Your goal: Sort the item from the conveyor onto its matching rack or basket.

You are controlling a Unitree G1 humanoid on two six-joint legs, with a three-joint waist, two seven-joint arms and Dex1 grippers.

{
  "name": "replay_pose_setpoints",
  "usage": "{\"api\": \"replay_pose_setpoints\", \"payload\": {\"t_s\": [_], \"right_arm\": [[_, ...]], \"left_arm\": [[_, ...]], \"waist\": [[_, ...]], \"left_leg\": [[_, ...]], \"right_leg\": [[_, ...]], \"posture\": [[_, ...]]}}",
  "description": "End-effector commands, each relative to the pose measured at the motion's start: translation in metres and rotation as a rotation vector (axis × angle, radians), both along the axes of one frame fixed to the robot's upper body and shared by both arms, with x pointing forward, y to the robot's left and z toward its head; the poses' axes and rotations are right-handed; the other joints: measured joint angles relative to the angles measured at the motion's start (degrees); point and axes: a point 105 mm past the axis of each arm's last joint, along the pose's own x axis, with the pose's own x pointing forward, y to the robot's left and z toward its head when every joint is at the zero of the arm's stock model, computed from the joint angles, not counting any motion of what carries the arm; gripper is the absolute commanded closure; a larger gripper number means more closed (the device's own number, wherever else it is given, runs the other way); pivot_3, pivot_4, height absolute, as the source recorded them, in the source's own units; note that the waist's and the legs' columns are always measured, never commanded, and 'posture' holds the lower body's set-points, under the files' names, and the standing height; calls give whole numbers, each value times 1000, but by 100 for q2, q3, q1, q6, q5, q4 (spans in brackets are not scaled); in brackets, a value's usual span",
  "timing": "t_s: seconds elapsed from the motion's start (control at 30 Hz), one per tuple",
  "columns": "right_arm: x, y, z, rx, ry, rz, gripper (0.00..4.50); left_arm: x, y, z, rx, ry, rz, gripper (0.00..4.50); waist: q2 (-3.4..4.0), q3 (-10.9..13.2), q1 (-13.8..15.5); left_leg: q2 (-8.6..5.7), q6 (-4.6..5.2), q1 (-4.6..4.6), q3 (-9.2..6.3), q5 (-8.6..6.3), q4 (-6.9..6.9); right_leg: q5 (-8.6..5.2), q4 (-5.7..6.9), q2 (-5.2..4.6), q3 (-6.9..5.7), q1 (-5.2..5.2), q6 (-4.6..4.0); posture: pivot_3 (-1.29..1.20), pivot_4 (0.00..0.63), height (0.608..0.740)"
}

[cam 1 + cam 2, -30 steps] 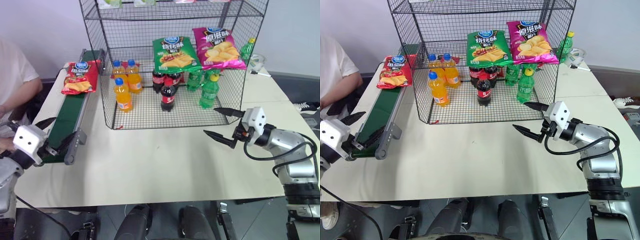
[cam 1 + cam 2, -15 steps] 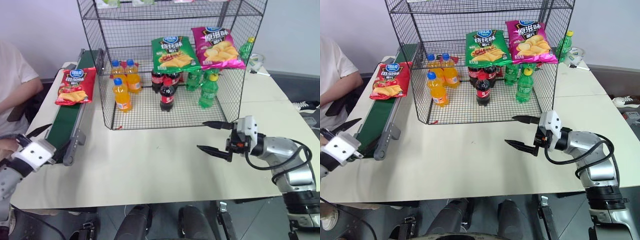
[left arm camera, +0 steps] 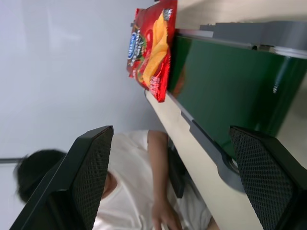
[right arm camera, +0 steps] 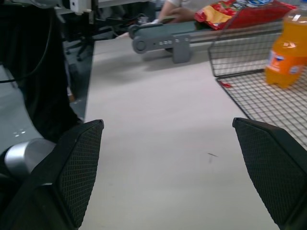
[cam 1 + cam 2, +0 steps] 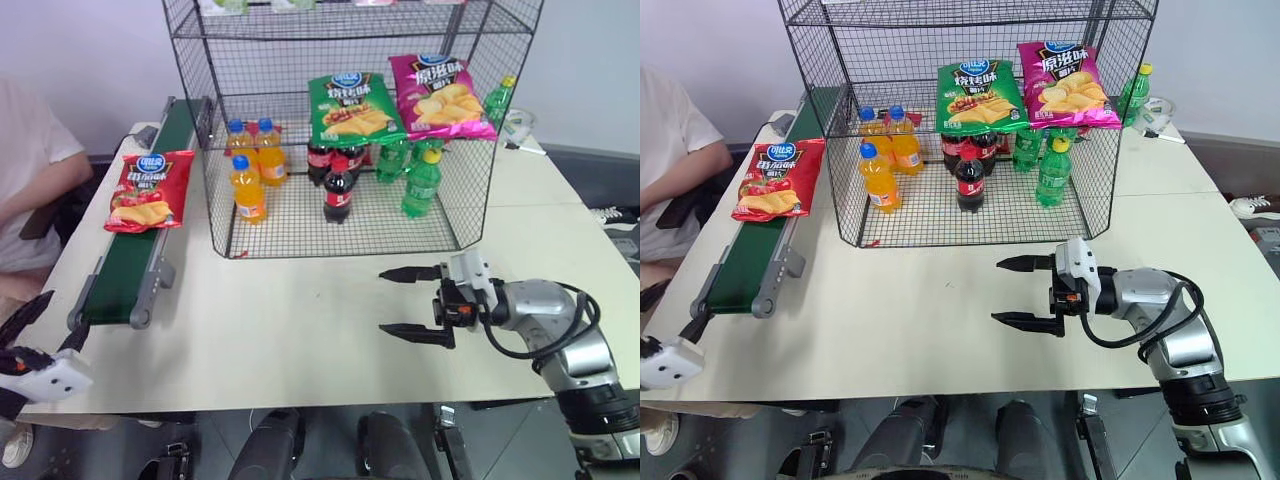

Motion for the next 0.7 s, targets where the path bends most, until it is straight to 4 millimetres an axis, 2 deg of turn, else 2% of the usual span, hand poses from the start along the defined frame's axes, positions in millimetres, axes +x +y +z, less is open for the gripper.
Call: {"api": "replay_pose_setpoints", "payload": {"t_s": [0.03, 0.4, 0.7], "right_arm": [[0, 6, 12, 47, -45, 37, 0], [7, 7, 15, 90, -76, -15, 0], [11, 9, 15, 95, -107, -59, 0]], "left_arm": [[-11, 5, 8, 55, -42, 39, 511], [-22, 10, -5, 97, -3, 62, 511], [-12, 5, -11, 101, 0, 38, 511]], "waist": [[-1, -1, 2], [-4, -2, 30], [-5, -3, 27]], "left_leg": [[2, 0, 0, 0, 0, 0], [3, 0, 0, 1, 0, 0], [2, 0, 0, 1, 0, 0]], "right_leg": [[1, 1, 0, -1, 0, -1], [4, -1, 1, -7, -2, 7], [9, 1, 2, -9, -3, 15]], "posture": [[0, 150, 740], [0, 150, 740], [0, 150, 740]]}}
